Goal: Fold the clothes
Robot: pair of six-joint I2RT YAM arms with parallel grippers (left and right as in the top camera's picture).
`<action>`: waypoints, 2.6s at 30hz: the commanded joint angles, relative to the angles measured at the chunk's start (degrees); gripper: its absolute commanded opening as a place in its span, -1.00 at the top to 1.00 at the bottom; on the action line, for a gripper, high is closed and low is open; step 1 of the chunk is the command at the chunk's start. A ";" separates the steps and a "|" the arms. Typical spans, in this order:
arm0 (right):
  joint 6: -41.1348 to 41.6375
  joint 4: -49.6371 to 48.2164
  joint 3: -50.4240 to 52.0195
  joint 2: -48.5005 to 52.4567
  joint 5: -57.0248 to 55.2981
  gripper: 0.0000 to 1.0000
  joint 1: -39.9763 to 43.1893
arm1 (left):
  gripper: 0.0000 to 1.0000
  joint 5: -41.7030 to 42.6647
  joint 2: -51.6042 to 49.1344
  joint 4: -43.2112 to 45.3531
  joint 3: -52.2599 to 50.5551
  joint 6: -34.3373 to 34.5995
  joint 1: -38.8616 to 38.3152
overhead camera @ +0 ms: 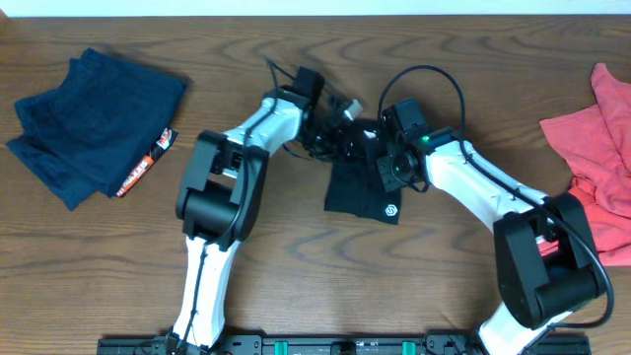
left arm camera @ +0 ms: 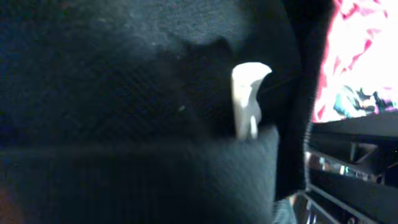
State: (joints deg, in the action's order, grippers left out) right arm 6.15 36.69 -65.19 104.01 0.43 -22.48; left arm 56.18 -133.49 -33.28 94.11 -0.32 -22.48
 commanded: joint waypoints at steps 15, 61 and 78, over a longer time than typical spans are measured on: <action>-0.66 9.70 -1.25 -26.91 -5.16 0.43 10.95 | 0.88 -17.05 21.38 2.82 0.96 2.14 26.32; 0.02 0.31 -1.14 -27.08 2.58 -0.98 11.72 | -0.96 -45.66 33.29 -4.15 0.74 -1.66 29.38; -0.83 9.99 0.57 -46.62 -3.21 -0.95 19.93 | -0.96 -50.25 58.86 -22.47 -12.31 2.49 18.40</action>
State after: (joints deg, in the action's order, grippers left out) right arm 5.65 46.83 -66.02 65.08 -0.91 -2.22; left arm 6.90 -84.93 -58.30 86.85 1.67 -4.01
